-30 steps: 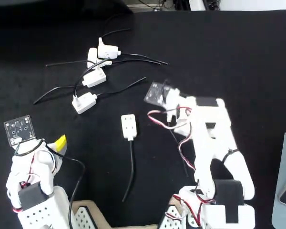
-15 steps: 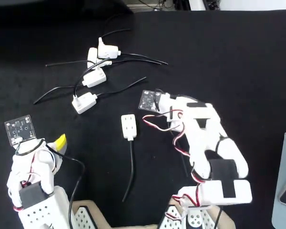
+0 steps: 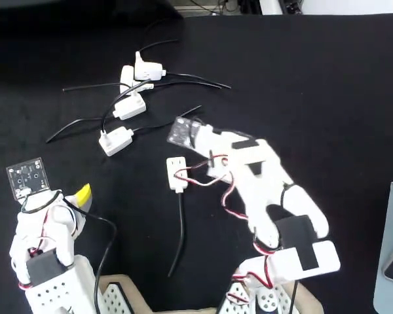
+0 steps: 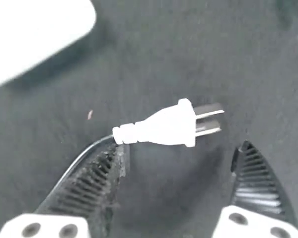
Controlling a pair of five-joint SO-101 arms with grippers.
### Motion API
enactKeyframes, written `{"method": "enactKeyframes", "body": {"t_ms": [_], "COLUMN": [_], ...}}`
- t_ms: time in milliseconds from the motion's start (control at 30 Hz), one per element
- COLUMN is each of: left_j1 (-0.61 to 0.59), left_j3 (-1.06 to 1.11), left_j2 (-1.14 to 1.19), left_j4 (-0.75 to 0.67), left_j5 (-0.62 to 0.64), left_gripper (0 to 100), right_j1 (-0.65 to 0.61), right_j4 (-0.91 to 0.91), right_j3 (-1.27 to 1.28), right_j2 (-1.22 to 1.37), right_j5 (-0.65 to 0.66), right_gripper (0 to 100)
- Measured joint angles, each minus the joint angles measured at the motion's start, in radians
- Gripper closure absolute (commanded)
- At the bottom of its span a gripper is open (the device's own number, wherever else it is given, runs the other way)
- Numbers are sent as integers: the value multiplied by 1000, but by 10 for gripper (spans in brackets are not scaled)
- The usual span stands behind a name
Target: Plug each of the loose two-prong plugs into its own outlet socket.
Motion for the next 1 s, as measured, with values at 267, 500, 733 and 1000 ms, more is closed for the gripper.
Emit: {"method": "enactKeyframes", "body": {"t_ms": [267, 500, 733, 1000], "left_j1": [0, 0, 0, 0], "left_j3": [0, 0, 0, 0], "left_j2": [0, 0, 0, 0], "left_j4": [0, 0, 0, 0], "left_j5": [-21, -21, -25, -28], "left_gripper": [653, 653, 653, 653], "right_j1": [-84, -117, -130, -130], "right_j4": [107, 310, 328, 367], "right_j3": [-132, -264, -265, -265], "right_j2": [0, 9, 9, 71], "right_j5": [-325, -239, 34, 193], "right_gripper": [669, 669, 669, 669]}}
